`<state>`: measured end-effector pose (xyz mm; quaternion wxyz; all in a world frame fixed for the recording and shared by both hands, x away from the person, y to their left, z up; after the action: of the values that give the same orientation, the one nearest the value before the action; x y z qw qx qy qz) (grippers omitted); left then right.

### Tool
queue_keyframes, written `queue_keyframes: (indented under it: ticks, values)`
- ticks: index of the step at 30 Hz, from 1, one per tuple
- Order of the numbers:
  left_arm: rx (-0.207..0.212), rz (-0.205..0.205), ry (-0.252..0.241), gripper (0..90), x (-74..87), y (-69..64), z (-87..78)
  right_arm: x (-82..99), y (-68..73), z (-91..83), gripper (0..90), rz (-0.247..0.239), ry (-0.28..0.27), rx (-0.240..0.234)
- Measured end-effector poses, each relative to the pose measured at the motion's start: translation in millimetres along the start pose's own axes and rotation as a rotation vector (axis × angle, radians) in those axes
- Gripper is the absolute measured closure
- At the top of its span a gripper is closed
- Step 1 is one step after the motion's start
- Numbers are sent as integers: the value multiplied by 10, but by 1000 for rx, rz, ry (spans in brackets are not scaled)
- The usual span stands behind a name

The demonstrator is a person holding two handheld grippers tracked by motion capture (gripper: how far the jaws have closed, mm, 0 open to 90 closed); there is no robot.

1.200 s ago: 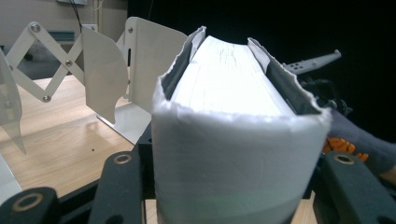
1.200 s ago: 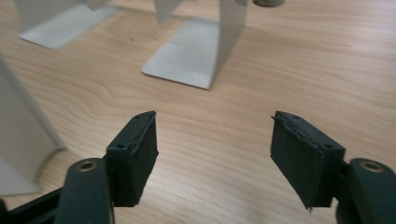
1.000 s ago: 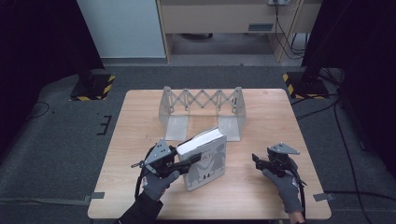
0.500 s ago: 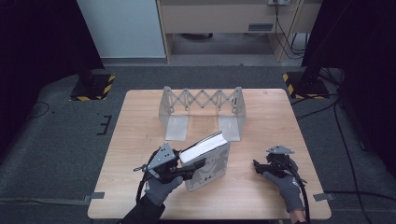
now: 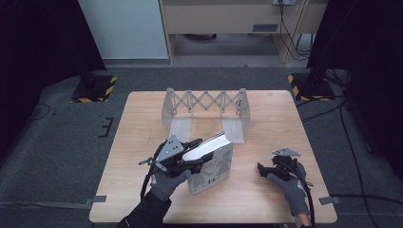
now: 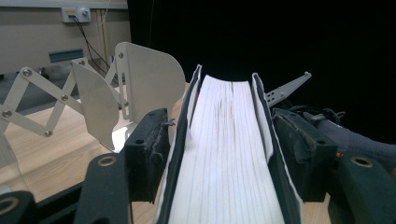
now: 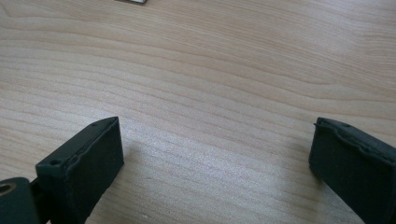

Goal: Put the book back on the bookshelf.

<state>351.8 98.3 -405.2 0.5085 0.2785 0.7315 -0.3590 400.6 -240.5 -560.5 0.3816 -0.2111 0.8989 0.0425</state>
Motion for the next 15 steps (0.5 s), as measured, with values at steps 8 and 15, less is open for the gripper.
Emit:
queue_keyframes:
  ticks: [8,15]
  values:
    - [-18,13,79,316,-44,-4,152,0,-1,1,32,0,0,0]
    - [-33,56,119,290,-33,-55,194,0,-1,1,30,-1,0,-1]
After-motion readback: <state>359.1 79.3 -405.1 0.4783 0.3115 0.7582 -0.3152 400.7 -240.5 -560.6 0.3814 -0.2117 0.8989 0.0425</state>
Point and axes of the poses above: each handheld gripper's, and its own axes: z roughly forward along the jaws, x roughly out of its underside, y roughly to its left, the point moved 3 cm from there along z, roughly forward along the jaws, and after that the axes turned 7 degrees about -z, right-handed, at the moved point
